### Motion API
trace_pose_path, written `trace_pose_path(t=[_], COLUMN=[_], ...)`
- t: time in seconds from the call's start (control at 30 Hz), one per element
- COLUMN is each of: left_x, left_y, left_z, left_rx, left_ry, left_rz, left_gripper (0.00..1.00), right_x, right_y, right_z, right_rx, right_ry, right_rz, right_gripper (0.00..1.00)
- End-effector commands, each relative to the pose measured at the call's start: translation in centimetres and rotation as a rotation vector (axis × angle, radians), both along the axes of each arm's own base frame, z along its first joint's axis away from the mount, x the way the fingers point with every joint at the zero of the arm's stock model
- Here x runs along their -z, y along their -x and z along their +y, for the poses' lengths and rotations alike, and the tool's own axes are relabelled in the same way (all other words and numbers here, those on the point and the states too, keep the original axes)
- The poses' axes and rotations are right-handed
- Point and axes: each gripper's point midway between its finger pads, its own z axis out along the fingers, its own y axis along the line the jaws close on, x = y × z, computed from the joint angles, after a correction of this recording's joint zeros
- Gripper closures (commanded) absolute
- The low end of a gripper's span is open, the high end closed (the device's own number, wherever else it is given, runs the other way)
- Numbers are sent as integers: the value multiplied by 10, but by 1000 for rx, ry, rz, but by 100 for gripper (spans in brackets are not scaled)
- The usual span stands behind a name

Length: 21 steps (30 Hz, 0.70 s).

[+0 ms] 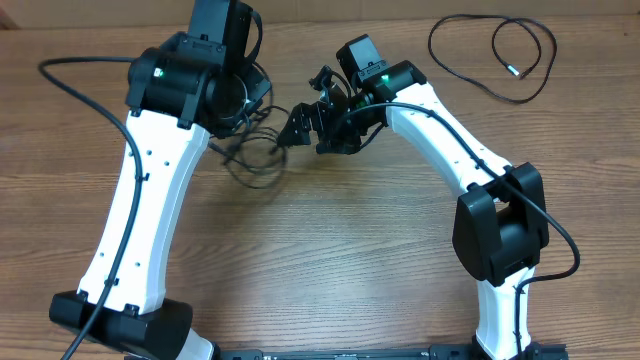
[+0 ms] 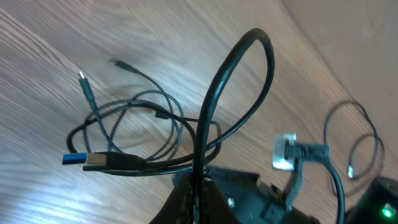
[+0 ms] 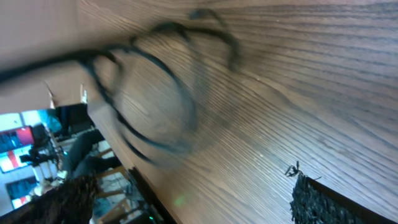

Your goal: Untangle cables

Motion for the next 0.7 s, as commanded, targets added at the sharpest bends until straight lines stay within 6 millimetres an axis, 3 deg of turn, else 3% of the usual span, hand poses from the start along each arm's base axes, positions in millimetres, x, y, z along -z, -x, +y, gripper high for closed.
trace_pose_path(t=[0.0,0.2,0.37,0.67], left_x=[-3,-8,-10,-15], left_y=[0,-4,-6,-7], left_z=[-22,-32,-34,-47], left_rx=[24,54,59,100], left_ry=[132,186,196,260], left_rz=[19,0,-12,-16], left_gripper=[96,96,96,96], right_x=[11,22,42,45], right_y=[-7,-15,-22,-22], right_z=[1,-9,-36,-38], right_rx=[101,180,298,304], right_ry=[50,134,335,373], right_rz=[60,53,30,7], right_gripper=[0,0,1,0])
